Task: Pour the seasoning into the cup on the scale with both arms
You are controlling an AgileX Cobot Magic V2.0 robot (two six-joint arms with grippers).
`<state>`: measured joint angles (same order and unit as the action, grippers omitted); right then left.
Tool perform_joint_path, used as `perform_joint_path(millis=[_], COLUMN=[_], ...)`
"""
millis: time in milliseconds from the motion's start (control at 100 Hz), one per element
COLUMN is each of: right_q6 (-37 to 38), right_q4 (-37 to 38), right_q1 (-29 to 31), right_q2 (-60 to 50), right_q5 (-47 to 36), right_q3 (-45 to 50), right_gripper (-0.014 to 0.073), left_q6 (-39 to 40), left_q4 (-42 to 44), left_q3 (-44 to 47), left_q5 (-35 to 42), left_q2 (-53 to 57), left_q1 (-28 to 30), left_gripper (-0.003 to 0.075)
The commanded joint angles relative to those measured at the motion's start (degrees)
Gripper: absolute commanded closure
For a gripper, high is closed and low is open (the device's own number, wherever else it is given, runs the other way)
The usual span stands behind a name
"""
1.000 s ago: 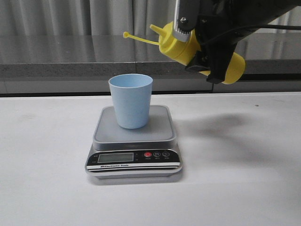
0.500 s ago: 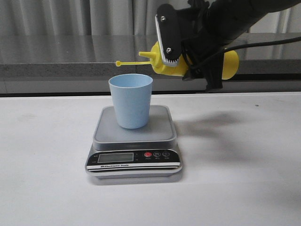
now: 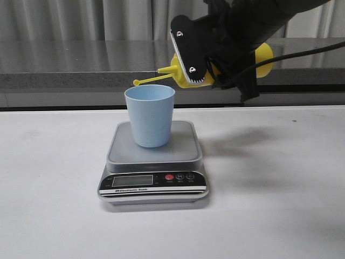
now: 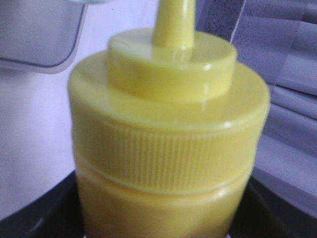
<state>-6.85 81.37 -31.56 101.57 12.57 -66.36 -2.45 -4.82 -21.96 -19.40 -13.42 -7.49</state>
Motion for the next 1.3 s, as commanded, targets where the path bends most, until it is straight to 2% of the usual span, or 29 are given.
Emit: perform_joint_path(millis=[0,260,650,770,1100,1290], right_q6=[-0.3,-0.3,0.9,6.4,28.5,34.8], right_q4=[3.2,7.2,8.7,8.7,8.7,8.7], right_q1=[-0.3,-0.8,-0.8,-0.8,-0.8,-0.8], right_q2=[-2.8,-2.8,-2.8,-2.8,-2.8,-2.9], right_q5=[2.0,4.8,5.1,4.7,4.3,4.4], right_q3=[-1.9,-1.9,-1.9,-1.9,-1.9,-1.9], right_gripper=[0.0323,0.0323,0.0323,0.0323,0.0328,0.0328], left_q6=[0.2,0.2,0.2,0.2,0.2,0.2], left_q4=[-0.2,-0.2,-0.2,-0.2,-0.2,-0.2], left_q3=[-1.4,-1.4,-1.4,-1.4,-1.4,-1.4], left_q5=[4.4,4.4,4.4,4.4,4.4,4.4], left_q2=[-0.4,-0.4,-0.4,-0.4,-0.4,-0.4], left_q1=[0.1,0.1,0.1,0.1,0.1,0.1], left_gripper=[0.0738,0.0738,0.0738,0.0738,0.0738,0.0738])
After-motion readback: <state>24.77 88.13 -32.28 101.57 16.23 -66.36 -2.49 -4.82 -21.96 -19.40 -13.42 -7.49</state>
